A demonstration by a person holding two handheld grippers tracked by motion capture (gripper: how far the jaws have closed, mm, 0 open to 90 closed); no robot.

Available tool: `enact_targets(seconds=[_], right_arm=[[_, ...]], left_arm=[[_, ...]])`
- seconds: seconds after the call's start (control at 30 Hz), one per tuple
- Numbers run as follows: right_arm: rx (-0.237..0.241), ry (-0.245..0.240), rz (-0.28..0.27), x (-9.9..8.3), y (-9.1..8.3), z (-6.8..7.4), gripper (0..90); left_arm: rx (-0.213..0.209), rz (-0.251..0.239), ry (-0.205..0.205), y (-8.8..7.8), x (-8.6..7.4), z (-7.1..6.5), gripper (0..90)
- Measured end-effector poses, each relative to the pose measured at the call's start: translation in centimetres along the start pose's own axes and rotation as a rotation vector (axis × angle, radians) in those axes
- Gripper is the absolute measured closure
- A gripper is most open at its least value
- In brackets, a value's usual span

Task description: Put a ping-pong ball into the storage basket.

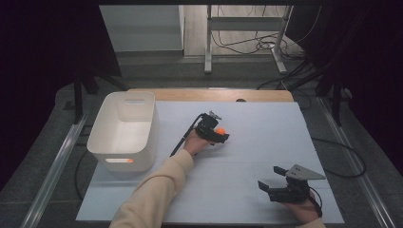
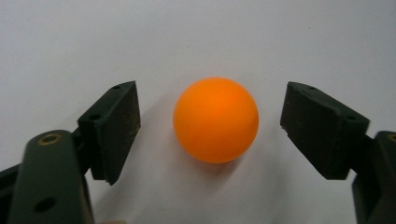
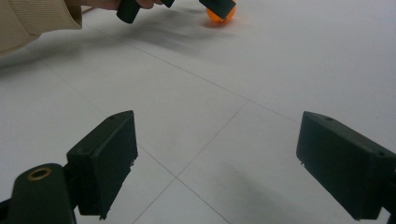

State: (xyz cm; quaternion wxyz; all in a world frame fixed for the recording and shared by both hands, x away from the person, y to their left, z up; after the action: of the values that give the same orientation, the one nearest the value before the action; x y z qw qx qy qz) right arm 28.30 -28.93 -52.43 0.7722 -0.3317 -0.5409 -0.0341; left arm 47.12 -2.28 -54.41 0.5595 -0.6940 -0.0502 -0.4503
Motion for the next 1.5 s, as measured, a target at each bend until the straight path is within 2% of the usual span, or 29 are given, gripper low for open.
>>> enact_targets(seconds=[0.4,0.53,0.63,0.9,1.27,1.5], right_arm=[[0.001,-0.002,-0.001,0.0,0.0,0.0,12.9],[0.002,-0.001,-0.002,0.0,0.0,0.0,12.9],[0.002,-0.002,-0.002,0.0,0.0,0.0,12.9],[0.001,-0.001,-0.001,0.0,0.0,0.0,12.9],[-0.001,-0.003,0.001,0.0,-0.1,0.0,12.9],[0.001,-0.001,0.000,0.0,-0.1,0.1,12.9]], left_arm=[[-0.007,0.022,-0.002,0.3,0.0,-0.2,32.5],[-0.006,0.028,-0.001,0.3,0.0,-0.2,44.3],[-0.011,0.031,0.002,0.2,0.0,-0.2,49.3],[-0.018,0.022,0.006,-0.4,0.1,-0.2,49.8],[-0.031,-0.011,0.037,-2.2,0.6,-0.6,49.7],[-0.038,-0.029,0.034,-3.2,0.4,-0.7,49.7]])
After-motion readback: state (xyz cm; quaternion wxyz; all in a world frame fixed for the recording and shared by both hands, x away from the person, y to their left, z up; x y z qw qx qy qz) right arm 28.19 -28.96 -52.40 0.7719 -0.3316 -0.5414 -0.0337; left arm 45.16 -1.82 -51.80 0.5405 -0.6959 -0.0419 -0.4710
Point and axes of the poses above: each handheld gripper's, and its own axes: y roughly forward along the jaws, x roughly out of its top, z roughly to its left, the point moved 3 cm from there along y, roughly forward along the jaws, and after that the axes turned 14 degrees about x, right-handed, at the moved point
